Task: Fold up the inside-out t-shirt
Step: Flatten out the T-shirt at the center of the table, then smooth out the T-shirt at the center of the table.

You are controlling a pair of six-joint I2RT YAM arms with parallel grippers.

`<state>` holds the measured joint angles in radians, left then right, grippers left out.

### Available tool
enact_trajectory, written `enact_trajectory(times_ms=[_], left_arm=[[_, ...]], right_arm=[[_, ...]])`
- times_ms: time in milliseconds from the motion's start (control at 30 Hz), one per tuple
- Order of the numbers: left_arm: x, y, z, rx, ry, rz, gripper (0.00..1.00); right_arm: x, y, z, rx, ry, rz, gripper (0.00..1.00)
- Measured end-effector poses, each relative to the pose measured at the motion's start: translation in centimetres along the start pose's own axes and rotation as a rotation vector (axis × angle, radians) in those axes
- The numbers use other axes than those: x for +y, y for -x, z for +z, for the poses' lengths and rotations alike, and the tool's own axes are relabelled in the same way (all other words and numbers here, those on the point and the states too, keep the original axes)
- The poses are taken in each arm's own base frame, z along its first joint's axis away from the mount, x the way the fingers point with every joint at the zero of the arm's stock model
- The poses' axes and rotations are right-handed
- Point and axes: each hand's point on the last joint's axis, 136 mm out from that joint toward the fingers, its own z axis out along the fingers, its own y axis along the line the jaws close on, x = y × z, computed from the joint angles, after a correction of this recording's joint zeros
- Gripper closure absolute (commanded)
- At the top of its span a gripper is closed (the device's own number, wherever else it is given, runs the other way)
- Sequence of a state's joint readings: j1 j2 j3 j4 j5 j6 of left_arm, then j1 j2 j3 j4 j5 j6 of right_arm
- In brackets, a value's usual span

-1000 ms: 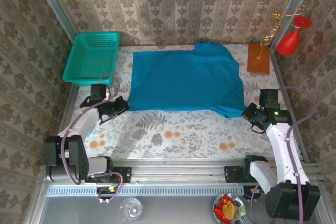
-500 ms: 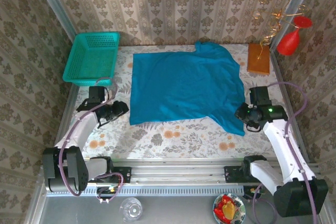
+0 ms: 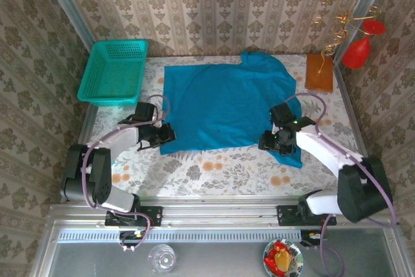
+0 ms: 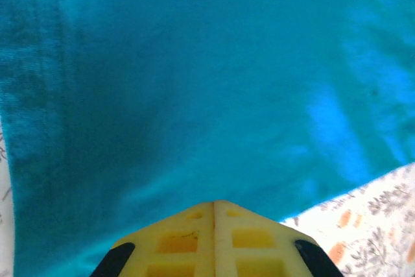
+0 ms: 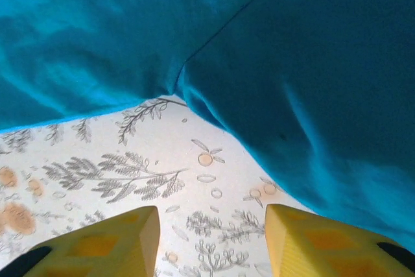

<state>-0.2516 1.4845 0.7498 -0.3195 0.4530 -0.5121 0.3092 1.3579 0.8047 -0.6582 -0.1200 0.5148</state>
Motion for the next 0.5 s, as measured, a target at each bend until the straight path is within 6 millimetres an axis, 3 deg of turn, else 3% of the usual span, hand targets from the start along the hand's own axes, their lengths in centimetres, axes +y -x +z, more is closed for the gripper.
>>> enact_trajectory(times_ms=[167, 333, 500], left_arm=[[1.5, -0.7, 1.1, 0.022, 0.039, -0.021, 0.92], [2.2, -1.0, 1.1, 0.021, 0.055, -0.032, 0.92], [2.7, -0.9, 0.9, 0.012, 0.062, -0.042, 0.92]], right_arm=[[-0.6, -0.2, 2.1, 0.047, -0.046, -0.015, 0.50], [-1.0, 0.0, 2.9, 0.047, -0.069, -0.017, 0.53], [-3.1, 0.7, 2.8, 0.003, -0.193, -0.009, 0.56]])
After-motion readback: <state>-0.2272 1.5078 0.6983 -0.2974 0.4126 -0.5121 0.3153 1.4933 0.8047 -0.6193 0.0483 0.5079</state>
